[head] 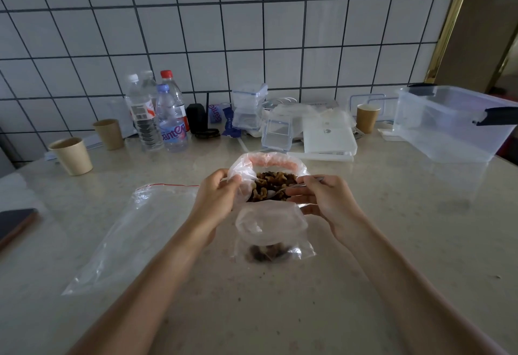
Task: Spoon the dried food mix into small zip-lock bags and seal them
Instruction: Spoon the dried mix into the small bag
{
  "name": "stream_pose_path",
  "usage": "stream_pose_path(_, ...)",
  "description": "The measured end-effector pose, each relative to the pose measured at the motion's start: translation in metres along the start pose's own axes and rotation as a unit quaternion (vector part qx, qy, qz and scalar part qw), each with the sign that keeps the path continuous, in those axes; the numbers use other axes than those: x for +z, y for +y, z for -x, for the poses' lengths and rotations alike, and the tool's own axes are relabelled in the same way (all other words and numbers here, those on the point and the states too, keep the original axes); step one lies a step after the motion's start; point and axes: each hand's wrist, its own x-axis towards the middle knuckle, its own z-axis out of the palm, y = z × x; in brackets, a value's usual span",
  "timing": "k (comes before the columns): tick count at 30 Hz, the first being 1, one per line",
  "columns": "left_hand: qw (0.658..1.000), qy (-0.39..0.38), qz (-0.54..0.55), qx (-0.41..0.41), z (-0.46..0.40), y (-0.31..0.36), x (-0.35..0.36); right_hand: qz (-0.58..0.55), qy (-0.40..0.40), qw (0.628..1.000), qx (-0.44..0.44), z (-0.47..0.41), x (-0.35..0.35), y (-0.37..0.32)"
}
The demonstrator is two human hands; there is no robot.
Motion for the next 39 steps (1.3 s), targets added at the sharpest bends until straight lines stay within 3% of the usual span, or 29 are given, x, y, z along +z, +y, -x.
stream_pose_path(7,1.0,-0.015,-0.011,0.008,0.003,0.0,0.004,-0.008,-0.027,0.999,0.019,0.001,0.004,0.004)
stream_pose_path(18,0.994,-0.01,0.101,-0.041,-0.003,-0.002,-0.002,-0.127,-0.022,0.989,0.079,0.0,0.001,0.0)
stream_pose_path(24,0.994,-0.005,0.103,-0.041,-0.002,0.0,-0.008,-0.118,0.012,0.993,0.029,0.001,-0.01,-0.01)
stream_pose_path(30,0.999,0.04,0.008,0.029,-0.004,0.004,-0.018,-0.1,0.005,0.995,-0.024,0.005,-0.015,-0.023)
stream_pose_path(34,0.972,0.072,-0.175,0.141,0.005,0.011,-0.025,-0.101,-0.021,0.994,-0.041,0.009,-0.019,-0.031)
stream_pose_path(37,0.946,0.059,-0.252,0.195,0.022,0.017,-0.031,-0.103,-0.052,0.992,-0.054,0.013,-0.021,-0.037)
stream_pose_path(39,0.953,0.013,-0.25,0.169,0.033,0.016,-0.033,-0.092,-0.069,0.991,-0.068,0.016,-0.023,-0.04)
